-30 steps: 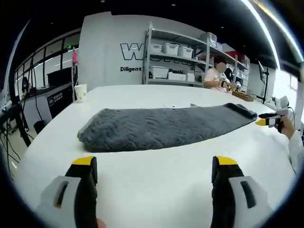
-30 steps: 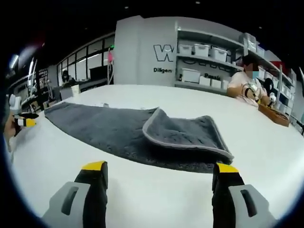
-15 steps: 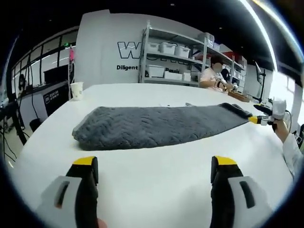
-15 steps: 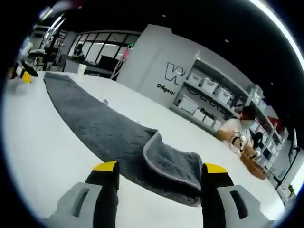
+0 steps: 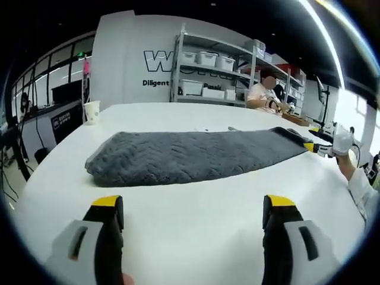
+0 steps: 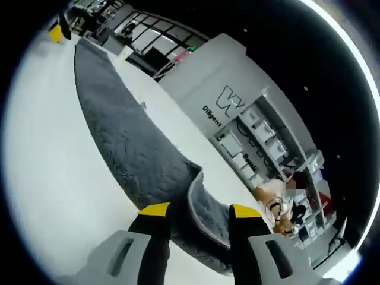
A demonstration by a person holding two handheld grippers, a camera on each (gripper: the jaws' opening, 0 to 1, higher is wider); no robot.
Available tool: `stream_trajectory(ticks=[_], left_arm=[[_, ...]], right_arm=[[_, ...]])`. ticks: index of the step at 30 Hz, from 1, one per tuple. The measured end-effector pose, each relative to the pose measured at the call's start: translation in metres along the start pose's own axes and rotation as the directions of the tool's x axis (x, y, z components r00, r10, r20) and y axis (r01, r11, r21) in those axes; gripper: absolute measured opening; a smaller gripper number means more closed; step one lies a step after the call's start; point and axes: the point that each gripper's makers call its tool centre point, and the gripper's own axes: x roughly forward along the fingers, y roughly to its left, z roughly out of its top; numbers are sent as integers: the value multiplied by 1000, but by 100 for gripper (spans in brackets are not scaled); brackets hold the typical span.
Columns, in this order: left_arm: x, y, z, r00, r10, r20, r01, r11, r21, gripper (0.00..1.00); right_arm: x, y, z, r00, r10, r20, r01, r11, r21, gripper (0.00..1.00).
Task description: Open the folded towel by lifting each exposed corner and separating the folded layers until the towel lies flat within the target outline without major curled edges
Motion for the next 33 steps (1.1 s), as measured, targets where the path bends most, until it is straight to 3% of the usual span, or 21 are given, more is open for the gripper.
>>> stream_trajectory(ticks=[5,9,24,33], left_arm=[[2,-3,-2,1000,-8,-10,8,1000,9,95],[3,-5,-6,999,-19,-31,19,1000,16,95],[2,-5,-9,999,-19,-49,20,1000,17,95],[2,-3,-13,998,-16,-61,16,1000,15,95]], right_arm=[[7,2,-2,1000,5,-11,-5,1000,-6,22],[8,2,-2,1000,4,-11,-4,1000,-13,0],[-3,0,-3,1000,2,-21,-2,1000,-10,0],[-27,-20,-9,1000,-12,-22,13,999,48,0]])
